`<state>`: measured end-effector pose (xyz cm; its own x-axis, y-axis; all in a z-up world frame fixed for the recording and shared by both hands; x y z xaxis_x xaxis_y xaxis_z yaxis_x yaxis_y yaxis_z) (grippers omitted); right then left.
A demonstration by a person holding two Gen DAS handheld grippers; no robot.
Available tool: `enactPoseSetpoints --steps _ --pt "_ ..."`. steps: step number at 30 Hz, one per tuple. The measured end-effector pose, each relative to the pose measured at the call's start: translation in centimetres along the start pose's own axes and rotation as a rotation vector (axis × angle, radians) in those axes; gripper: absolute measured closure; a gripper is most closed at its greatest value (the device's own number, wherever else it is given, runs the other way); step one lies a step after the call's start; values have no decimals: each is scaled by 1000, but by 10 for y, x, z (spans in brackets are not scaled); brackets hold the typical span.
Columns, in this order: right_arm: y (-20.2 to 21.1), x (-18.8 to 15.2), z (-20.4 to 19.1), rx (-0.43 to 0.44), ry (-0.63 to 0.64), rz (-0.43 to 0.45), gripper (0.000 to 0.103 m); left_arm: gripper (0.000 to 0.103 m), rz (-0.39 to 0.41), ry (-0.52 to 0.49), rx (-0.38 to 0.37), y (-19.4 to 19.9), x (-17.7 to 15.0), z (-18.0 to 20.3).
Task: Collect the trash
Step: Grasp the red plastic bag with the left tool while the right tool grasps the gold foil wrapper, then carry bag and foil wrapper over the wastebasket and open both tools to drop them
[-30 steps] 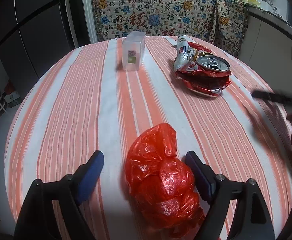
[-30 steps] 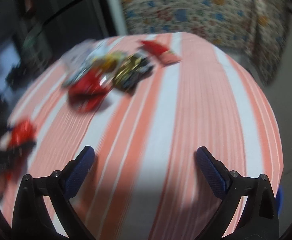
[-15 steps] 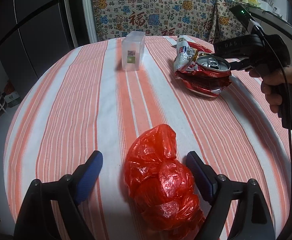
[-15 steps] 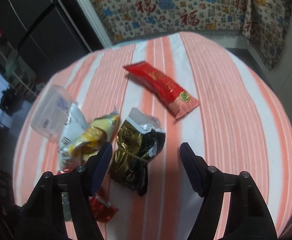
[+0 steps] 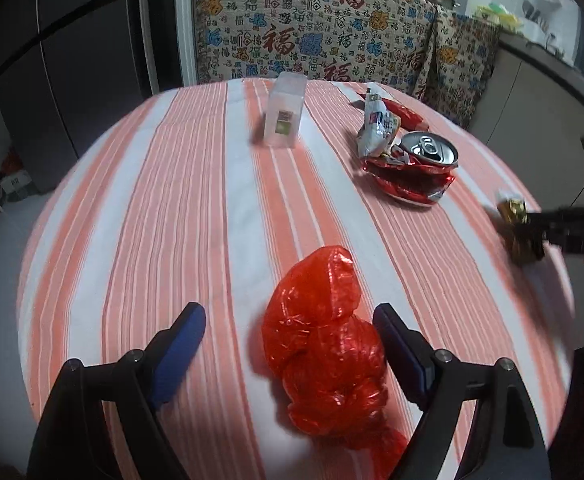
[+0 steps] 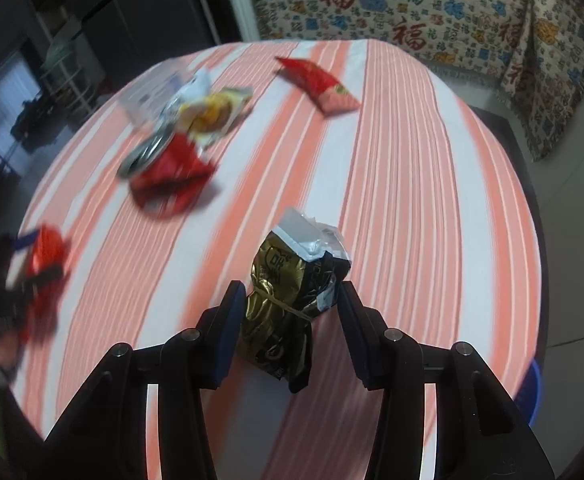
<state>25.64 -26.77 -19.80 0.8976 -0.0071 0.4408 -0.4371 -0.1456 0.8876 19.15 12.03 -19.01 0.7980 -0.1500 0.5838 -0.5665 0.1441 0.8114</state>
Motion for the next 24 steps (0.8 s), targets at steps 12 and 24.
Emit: enactPoseSetpoints --steps 12,24 --pt "6 -10 -7 -12 -23 2 31 15 -1 -18 -35 7 -7 19" --pt "8 -13 -2 -16 -53 8 58 59 9 -17 -14 9 -6 19"
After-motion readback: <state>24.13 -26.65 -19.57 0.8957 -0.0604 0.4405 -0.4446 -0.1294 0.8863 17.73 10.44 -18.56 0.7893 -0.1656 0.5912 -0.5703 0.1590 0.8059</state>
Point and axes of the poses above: each gripper's, at about its wrist camera, not at the fingertips, and y roughly against the way its jaws point, z to its right, x to its top, the point moved 5 cm from there along -y, roughly the way its jaws point, and after that the axes turned 8 degrees about -y, right-handed, at the moved point
